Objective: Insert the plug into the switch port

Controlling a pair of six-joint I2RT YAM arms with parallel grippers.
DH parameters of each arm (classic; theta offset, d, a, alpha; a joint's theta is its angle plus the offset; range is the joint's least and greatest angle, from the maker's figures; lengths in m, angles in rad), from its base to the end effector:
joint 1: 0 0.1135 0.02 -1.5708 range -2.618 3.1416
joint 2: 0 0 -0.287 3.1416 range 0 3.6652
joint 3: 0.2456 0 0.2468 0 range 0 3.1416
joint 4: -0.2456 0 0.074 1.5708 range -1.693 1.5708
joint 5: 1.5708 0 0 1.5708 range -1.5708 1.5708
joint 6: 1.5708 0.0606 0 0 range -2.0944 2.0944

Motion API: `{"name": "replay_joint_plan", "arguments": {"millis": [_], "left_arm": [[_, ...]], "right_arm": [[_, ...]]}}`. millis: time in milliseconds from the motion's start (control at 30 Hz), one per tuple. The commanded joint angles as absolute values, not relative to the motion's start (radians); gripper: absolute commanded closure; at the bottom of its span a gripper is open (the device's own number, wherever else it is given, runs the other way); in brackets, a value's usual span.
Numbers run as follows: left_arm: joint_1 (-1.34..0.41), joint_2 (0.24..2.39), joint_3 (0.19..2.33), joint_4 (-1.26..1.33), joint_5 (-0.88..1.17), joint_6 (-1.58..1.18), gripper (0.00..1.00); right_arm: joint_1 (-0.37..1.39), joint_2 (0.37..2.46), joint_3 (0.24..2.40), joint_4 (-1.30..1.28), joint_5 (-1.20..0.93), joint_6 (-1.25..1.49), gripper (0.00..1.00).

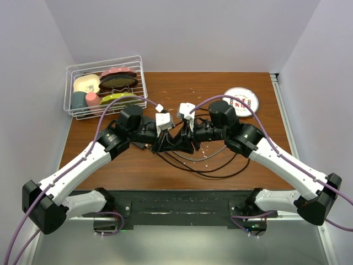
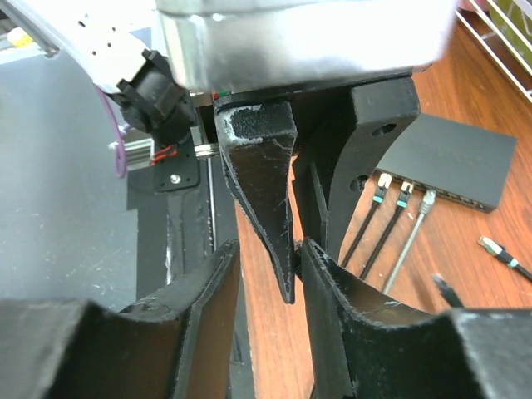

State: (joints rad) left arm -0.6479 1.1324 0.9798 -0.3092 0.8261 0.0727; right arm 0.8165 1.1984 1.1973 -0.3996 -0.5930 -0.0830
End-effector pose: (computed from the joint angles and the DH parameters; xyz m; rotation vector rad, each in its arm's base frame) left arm 0.1700 -0.1846 0.3450 1.2143 1.6818 -1.1930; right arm 0.1598 0.2196 0.3921 -1.2412 1.6347 1.0515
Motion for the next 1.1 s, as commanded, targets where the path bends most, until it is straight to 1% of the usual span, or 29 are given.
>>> {"name": "replay_joint_plan", "arguments": {"millis": [0,67,167,400,567,700,733,833,900,933,967,1000,1033,1067], "left_arm": [[-0.650,1.020,0.993,-0.173,0.890,0.087,1.00],[-0.650,1.012,0.986,-0.173,0.853,0.087,1.00],[-0.652,1.022,0.991,-0.184,0.850,0.092,0.99],[-0.650,1.068,1.014,-0.213,0.877,0.103,0.99],[-0.652,1.081,1.025,-0.245,0.913,0.112,0.98],[-0.652,1.101,1.038,-0.264,0.933,0.121,0.98],[-0.653,1.104,1.039,-0.268,0.934,0.124,0.98],[-0.652,1.114,1.040,-0.270,0.937,0.124,0.98],[-0.653,1.124,1.043,-0.271,0.942,0.124,0.98],[-0.652,1.127,1.045,-0.275,0.942,0.126,0.97],[-0.652,1.137,1.048,-0.278,0.940,0.126,0.97],[-0.652,1.140,1.049,-0.282,0.936,0.126,0.96],[-0.652,1.141,1.049,-0.285,0.918,0.126,0.92],[-0.652,1.141,1.051,-0.284,0.902,0.120,0.86]], "right_arm": [[0.811,1.230,1.207,-0.584,-0.457,-0.104,0.52],[0.813,1.229,1.210,-0.598,-0.448,-0.097,0.41],[0.811,1.226,1.215,-0.624,-0.419,-0.095,0.34],[0.813,1.241,1.221,-0.678,-0.341,-0.092,0.33],[0.818,1.278,1.250,-0.722,-0.241,-0.087,0.27],[0.828,1.292,1.267,-0.753,-0.206,-0.092,0.26],[0.830,1.292,1.267,-0.755,-0.203,-0.094,0.28],[0.839,1.284,1.261,-0.739,-0.202,-0.092,0.41],[0.844,1.264,1.262,-0.726,-0.204,-0.089,0.43],[0.845,1.258,1.262,-0.707,-0.204,-0.087,0.48],[0.845,1.250,1.261,-0.700,-0.199,-0.087,0.60],[0.845,1.233,1.261,-0.689,-0.192,-0.084,0.80],[0.845,1.224,1.253,-0.667,-0.170,-0.077,0.91],[0.845,1.217,1.249,-0.660,-0.157,-0.074,0.99]]}}
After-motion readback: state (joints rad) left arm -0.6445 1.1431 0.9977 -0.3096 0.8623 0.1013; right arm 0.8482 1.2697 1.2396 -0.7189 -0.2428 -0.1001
